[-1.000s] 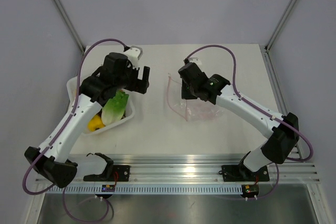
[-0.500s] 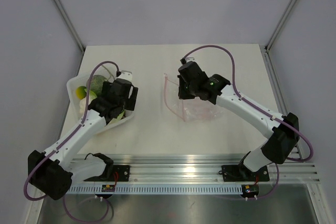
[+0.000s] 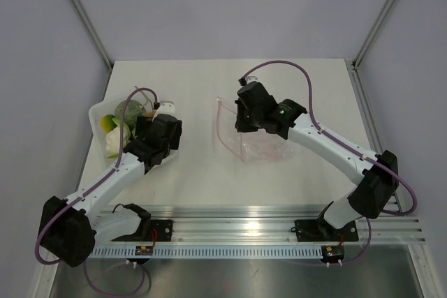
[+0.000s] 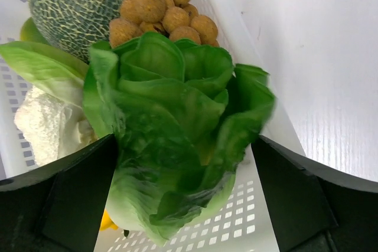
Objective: Place the food in the zip-top bag and seal the zipper
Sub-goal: Pick up the fake vegetable from the bin, then place the fake vegetable in the zipper food storage bag.
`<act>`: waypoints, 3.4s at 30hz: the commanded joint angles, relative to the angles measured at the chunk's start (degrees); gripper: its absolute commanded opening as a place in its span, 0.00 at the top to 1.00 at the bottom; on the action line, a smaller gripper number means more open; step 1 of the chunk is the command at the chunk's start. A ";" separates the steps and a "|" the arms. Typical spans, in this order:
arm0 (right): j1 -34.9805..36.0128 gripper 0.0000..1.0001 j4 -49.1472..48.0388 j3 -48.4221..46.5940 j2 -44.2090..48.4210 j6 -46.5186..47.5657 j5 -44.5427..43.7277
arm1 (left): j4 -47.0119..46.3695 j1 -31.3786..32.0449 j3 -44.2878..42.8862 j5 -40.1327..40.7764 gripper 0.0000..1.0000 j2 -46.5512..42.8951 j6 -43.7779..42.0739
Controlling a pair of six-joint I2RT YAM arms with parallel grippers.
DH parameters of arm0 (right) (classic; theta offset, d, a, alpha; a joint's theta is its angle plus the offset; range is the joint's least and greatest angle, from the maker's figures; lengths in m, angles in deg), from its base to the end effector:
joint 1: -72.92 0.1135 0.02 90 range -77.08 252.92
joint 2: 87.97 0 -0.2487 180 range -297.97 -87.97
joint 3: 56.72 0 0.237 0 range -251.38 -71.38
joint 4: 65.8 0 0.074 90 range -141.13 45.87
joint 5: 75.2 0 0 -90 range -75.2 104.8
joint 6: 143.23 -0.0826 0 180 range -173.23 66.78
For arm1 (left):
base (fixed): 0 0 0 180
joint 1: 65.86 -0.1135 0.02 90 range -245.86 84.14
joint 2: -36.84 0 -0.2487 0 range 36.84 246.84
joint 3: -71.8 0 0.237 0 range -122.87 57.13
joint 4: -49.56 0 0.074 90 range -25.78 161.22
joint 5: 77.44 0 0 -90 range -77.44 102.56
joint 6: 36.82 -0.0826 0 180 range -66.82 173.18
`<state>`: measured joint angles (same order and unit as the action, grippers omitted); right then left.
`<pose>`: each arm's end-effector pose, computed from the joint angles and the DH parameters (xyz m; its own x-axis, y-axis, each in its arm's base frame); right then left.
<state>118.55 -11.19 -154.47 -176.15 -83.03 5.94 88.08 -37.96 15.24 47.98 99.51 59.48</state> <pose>0.2579 0.2454 0.2914 -0.7426 -0.0569 -0.6673 -0.3010 0.9185 0.2566 0.2363 -0.0709 0.2099 -0.6190 0.2265 -0.7520 -0.0514 0.9438 0.3266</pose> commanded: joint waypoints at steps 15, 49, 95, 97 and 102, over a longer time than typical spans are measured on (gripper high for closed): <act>-0.36 1.00 -3.21 1.61 4.33 -0.43 0.69 | 2.42 -0.21 -6.36 12.57 0.16 8.87 9.69; -0.71 1.00 -7.77 -6.12 -6.91 -6.05 11.49 | -2.75 -0.21 -25.09 -26.88 1.00 -18.99 6.86; -2.56 1.00 -25.27 -1.90 1.08 -21.00 25.91 | -38.01 -0.13 1.54 -29.80 1.00 -20.05 25.77; -2.56 1.00 -25.09 -1.90 1.17 -20.74 25.48 | -38.53 -0.13 2.77 -30.06 1.00 -20.48 26.04; -2.82 1.00 -24.56 -1.90 1.08 -20.65 25.30 | -37.57 -0.13 3.22 -29.35 1.00 -21.19 24.90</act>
<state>116.15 -30.27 -155.28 -178.67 -102.70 29.46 47.86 -38.07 17.36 17.14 78.49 87.88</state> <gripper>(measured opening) 0.011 0.253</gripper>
